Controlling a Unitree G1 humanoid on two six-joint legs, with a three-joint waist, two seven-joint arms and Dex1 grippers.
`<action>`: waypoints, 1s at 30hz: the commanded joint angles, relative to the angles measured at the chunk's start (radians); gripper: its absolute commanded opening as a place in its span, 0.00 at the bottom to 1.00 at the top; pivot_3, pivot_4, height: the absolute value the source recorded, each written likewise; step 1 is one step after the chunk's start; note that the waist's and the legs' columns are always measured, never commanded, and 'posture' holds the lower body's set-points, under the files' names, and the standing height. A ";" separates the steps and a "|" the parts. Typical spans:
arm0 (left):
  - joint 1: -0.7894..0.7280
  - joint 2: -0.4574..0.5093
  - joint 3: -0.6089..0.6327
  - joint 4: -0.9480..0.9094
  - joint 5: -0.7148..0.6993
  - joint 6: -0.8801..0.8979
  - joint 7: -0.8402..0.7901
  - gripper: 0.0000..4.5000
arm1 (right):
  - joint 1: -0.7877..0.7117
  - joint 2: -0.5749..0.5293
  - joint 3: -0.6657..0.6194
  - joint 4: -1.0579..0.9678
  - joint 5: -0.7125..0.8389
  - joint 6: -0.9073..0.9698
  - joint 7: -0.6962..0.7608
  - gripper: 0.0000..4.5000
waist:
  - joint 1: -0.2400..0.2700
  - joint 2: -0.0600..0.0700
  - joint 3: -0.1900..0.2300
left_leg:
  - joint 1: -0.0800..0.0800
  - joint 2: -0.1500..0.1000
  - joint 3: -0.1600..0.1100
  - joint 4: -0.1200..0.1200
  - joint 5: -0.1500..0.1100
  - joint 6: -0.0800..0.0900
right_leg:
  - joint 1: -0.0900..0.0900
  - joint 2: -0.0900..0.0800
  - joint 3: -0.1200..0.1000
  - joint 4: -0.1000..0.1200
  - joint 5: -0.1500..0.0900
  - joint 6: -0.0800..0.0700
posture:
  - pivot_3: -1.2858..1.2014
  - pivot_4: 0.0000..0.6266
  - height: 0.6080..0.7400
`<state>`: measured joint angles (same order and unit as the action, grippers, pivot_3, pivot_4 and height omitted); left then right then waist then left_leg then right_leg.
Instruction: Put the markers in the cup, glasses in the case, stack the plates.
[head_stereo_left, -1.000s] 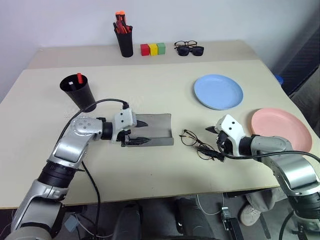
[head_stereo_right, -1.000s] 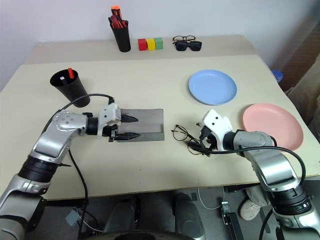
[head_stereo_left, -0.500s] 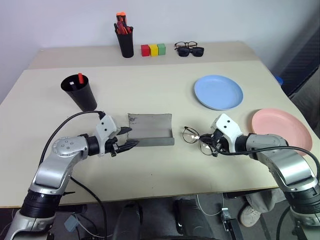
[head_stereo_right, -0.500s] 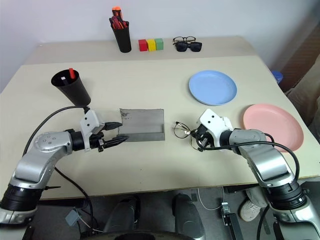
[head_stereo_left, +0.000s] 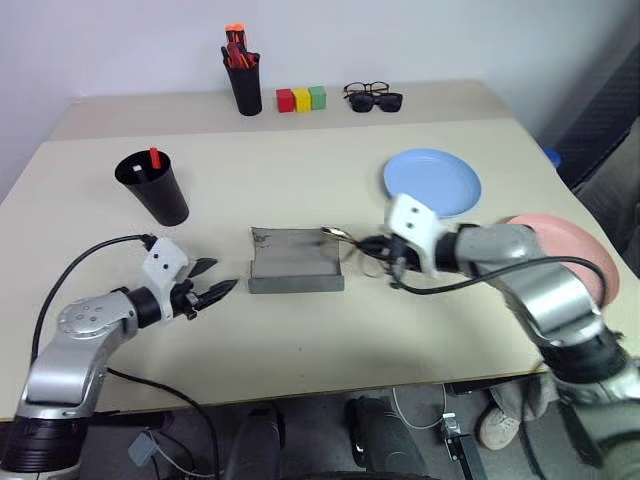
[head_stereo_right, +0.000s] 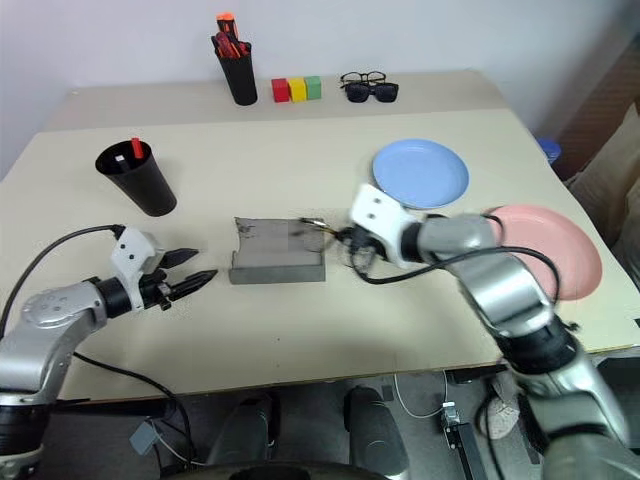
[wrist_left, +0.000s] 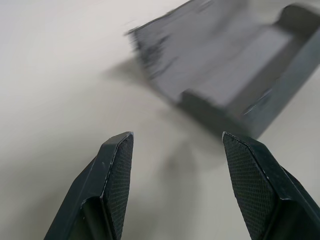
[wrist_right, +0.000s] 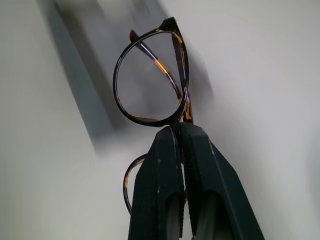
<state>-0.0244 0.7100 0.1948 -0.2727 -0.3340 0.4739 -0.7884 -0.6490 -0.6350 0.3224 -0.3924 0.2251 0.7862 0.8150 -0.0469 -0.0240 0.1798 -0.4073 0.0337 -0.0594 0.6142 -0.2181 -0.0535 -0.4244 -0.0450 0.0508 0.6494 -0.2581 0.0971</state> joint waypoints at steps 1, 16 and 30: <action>0.028 0.016 0.036 -0.027 -0.002 -0.006 0.010 0.64 | -0.100 0.115 0.089 0.079 -0.061 -0.011 -0.050 0.01 | 0.002 0.000 0.000 | 0.000 0.000 0.000 0.000 0.000 0.000 | 0.000 0.000 0.000 0.000 0.000 0.000 | 0.52 0.24 1.00; 0.086 0.000 0.069 -0.143 -0.049 0.049 0.079 0.64 | -0.115 0.190 0.177 0.257 -0.156 -0.094 0.023 0.15 | 0.002 0.000 0.000 | -0.001 -0.001 0.000 0.000 0.000 0.000 | 0.000 -0.001 -0.001 0.000 0.000 0.000 | 0.52 0.24 1.00; -0.474 -0.156 -0.174 0.222 0.024 0.045 0.121 0.14 | -0.039 0.161 0.027 0.150 -0.148 -0.207 -0.008 0.90 | 0.025 -0.001 0.000 | -0.002 -0.002 0.000 0.001 0.000 0.000 | 0.000 -0.002 -0.001 0.000 0.001 0.001 | 0.52 0.24 1.00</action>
<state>-0.4393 0.5687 0.0546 -0.1074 -0.3465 0.5396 -0.6725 -0.7165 -0.4501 0.3956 -0.1762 0.0627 0.6267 0.7959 -0.0217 -0.0246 0.1795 -0.4088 0.0318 -0.0597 0.6151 -0.2180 -0.0536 -0.4241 -0.0468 0.0498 0.6493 -0.2574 0.0980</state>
